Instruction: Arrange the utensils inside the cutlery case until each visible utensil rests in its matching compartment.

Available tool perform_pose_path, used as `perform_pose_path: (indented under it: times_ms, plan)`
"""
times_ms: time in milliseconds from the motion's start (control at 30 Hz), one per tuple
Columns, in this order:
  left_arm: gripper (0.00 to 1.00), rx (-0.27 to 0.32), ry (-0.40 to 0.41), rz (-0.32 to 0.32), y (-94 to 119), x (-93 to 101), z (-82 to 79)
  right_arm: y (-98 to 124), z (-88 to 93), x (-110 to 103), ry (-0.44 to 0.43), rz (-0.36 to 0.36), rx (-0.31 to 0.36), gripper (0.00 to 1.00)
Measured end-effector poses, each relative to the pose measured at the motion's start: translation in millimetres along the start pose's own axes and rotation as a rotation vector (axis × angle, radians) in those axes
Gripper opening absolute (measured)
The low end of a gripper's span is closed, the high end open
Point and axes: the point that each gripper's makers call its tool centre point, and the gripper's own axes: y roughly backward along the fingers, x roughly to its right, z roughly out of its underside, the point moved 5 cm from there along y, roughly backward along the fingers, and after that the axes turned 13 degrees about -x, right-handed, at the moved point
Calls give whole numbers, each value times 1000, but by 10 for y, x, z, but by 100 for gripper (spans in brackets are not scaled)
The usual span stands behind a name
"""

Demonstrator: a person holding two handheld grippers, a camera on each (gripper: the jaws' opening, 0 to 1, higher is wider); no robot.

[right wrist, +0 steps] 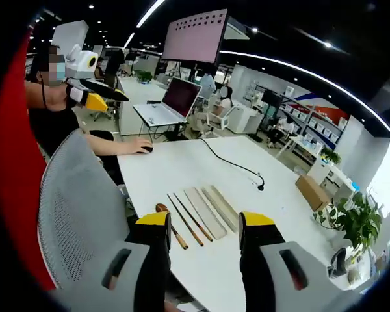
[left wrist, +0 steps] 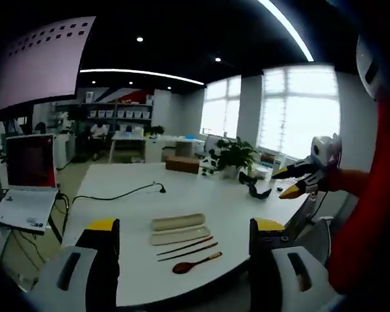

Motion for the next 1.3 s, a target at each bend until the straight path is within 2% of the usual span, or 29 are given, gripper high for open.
perform_pose_path:
  times_ms: [100, 167, 200, 267, 467, 600, 667, 733, 767, 833, 900, 933, 1000, 1100, 1167, 1200, 1233, 1300]
  plan:
    - [83, 13, 2, -9, 60, -56, -2, 37, -38, -33, -3, -1, 4, 42]
    - [83, 65, 66, 34, 107, -39, -46, 52, -30, -68, 21, -1, -8, 41]
    - [83, 68, 73, 29, 121, -55, -40, 51, -14, -89, 29, -9, -16, 41]
    - [83, 40, 67, -4, 128, -92, 16, 34, 14, -100, 38, -14, -27, 40]
    - [81, 10, 46, -29, 191, -93, 104, -10, 53, -107, 12, -30, -47, 37]
    - [80, 10, 64, -29, 230, -124, 135, -21, 28, -153, 45, -53, -66, 30]
    - [78, 6, 70, -29, 233, -135, 141, -40, 17, -161, 59, -78, -100, 27]
    - [78, -1, 64, -14, 231, -123, 139, -66, 3, -172, 67, -102, -136, 27]
    - [79, -7, 49, 13, 226, -92, 134, -77, -16, -170, 72, -98, -135, 29]
    - [90, 5, 30, 102, 206, 20, 111, -118, -30, -191, 84, -108, -145, 31]
    - [95, -13, 13, 112, 180, 42, 131, -158, -9, -189, 80, -104, -168, 30]
    - [93, -16, 4, 120, 177, 56, 141, -167, 46, -211, 83, -119, -224, 26]
    - [91, -37, -18, 167, 160, 105, 179, -196, 22, -212, 121, -98, -225, 22]
    - [88, -53, -37, 173, 133, 73, 208, -224, -31, -216, 117, -102, -238, 26]
    - [83, -61, -45, 181, 118, 34, 217, -266, -60, -209, 106, -105, -230, 26]
    - [82, -58, -39, 186, 110, 4, 223, -328, -83, -194, 67, -108, -182, 25]
    - [82, -53, -36, 193, 106, -1, 223, -385, -80, -170, -5, -113, -135, 24]
    - [82, -43, -17, 225, 74, -26, 229, -440, -2, -114, -145, -101, -156, 25]
